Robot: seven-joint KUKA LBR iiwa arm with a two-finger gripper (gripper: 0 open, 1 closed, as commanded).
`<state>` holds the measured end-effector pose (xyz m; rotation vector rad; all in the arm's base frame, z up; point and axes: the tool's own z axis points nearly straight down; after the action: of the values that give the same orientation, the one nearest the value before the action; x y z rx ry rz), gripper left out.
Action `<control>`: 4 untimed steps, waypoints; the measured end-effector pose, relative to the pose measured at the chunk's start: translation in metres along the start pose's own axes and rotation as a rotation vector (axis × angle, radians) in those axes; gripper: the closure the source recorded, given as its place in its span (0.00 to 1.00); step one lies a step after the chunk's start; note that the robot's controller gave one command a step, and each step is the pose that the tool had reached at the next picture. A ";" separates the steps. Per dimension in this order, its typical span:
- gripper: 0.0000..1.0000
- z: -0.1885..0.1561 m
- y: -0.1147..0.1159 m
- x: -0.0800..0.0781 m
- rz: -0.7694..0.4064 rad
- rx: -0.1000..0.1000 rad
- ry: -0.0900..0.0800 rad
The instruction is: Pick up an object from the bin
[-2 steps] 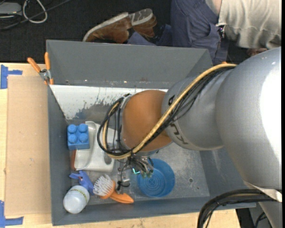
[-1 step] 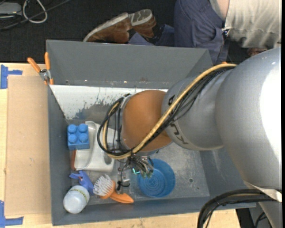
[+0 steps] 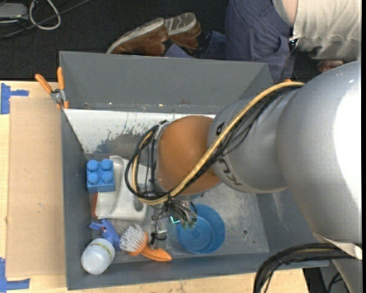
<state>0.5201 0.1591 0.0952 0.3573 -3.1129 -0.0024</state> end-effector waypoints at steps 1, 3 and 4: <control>0.00 0.003 0.007 0.003 -0.040 0.002 -0.004; 1.00 0.015 0.037 0.016 -0.160 -0.001 0.005; 1.00 0.016 0.041 0.019 -0.188 0.001 -0.002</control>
Offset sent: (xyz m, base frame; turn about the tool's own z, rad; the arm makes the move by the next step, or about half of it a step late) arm 0.0000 0.0000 0.0000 0.0000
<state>0.4919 0.1949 0.0791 0.6490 -3.0675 -0.0018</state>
